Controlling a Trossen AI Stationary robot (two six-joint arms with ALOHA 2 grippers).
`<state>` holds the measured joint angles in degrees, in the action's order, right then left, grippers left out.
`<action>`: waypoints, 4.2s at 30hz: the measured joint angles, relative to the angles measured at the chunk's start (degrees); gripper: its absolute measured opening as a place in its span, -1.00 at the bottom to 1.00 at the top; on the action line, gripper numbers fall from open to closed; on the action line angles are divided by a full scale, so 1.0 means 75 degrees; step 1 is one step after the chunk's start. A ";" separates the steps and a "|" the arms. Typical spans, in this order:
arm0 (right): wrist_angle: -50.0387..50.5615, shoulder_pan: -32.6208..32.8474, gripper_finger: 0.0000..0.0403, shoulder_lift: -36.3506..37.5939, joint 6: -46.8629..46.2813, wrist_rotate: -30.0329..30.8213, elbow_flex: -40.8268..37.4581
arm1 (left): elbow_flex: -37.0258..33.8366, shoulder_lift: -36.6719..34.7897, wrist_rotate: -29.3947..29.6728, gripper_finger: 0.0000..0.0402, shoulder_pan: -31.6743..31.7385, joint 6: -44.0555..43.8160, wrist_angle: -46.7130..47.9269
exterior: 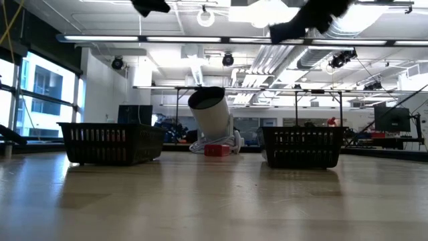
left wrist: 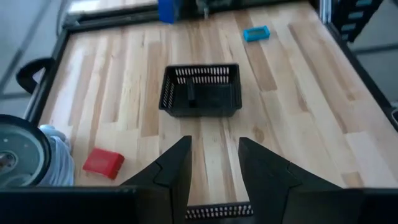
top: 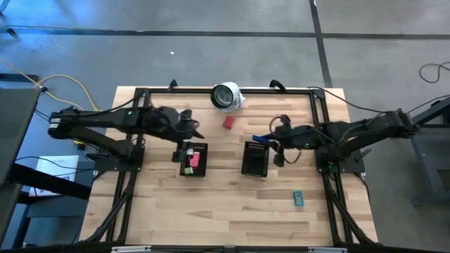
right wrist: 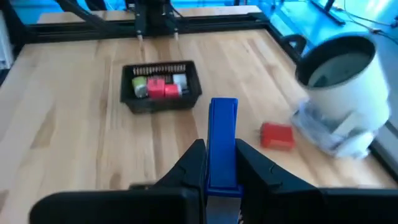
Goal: Pick & Place Office items
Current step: Put the blue digital clock into the right black bin
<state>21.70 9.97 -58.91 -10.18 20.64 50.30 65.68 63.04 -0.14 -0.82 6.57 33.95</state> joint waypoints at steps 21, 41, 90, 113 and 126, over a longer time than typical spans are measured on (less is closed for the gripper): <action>-0.5680 0.0338 -0.78 -0.1124 -0.1422 -0.0769 -0.3500 | -0.2864 -0.1334 -0.0067 -0.38 -0.0417 -0.0339 -0.3350; -0.6335 0.0374 -0.78 -0.2691 -0.1923 -0.0729 -0.3723 | -0.2919 -0.1311 -0.0069 -0.38 -0.0421 -0.0481 -0.3385; -0.7468 0.0255 -0.78 -0.2691 -0.1761 -0.0740 -0.4449 | -0.2930 -0.1305 -0.0233 -0.38 -0.0428 -0.0534 -0.3388; -0.6992 0.0322 -0.78 -0.2691 -0.2069 -0.0828 -0.4449 | -0.2930 -0.1305 -0.0207 -0.38 -0.0428 -0.0534 -0.3385; -0.6969 0.0322 -0.75 -0.2691 -0.2092 -0.0889 -0.4449 | -0.2930 -0.1305 -0.0201 -0.38 -0.0428 -0.0534 -0.3382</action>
<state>-30.57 12.38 -79.09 -25.87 13.98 16.93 43.70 53.25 -1.65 -4.03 2.57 8.58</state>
